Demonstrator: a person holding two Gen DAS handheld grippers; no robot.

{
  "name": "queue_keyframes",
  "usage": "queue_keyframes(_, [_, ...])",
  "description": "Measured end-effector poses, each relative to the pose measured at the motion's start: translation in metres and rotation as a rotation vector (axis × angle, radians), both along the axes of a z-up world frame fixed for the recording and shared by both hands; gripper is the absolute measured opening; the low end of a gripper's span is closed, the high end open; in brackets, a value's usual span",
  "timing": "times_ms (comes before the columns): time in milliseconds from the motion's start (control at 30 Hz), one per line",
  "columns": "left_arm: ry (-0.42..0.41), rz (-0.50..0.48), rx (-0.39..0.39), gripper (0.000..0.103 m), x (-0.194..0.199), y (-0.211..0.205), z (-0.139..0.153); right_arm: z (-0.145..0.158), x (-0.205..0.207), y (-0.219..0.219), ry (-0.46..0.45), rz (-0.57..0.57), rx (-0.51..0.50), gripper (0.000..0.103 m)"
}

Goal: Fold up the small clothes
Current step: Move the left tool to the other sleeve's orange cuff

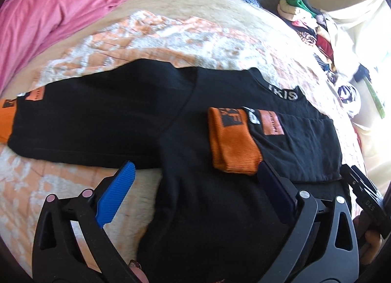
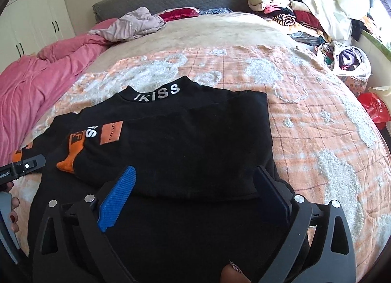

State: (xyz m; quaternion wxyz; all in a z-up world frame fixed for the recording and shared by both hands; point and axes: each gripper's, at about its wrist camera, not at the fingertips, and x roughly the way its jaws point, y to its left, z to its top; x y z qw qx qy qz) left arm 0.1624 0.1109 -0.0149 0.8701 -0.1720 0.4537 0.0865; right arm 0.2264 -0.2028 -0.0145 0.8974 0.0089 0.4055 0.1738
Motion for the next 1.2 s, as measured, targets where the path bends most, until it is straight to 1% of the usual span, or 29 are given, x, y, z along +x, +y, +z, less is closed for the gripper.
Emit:
queue_keyframes(200, [-0.001, 0.053, 0.02, 0.094, -0.017, 0.028, 0.007, 0.013, -0.013, 0.022, -0.052, 0.039, 0.007, 0.096])
queue_keyframes(567, [-0.002, 0.086, 0.038, 0.094, -0.045, 0.061, 0.011, 0.021, -0.04, 0.087, -0.047, 0.171, -0.03, 0.097])
queue_keyframes(867, [0.0, 0.15, 0.019, 0.094, -0.061, 0.096, 0.01, 0.033, -0.058, 0.13, -0.058, 0.254, -0.048, 0.097])
queue_keyframes(1033, [-0.007, 0.19, 0.009, 0.094, -0.072, 0.117, 0.01, 0.038, -0.063, 0.149, -0.067, 0.277, -0.082, 0.097])
queue_keyframes(1200, [-0.008, 0.225, -0.01, 0.094, -0.082, 0.137, 0.007, 0.045, -0.067, 0.165, -0.075, 0.294, -0.084, 0.097])
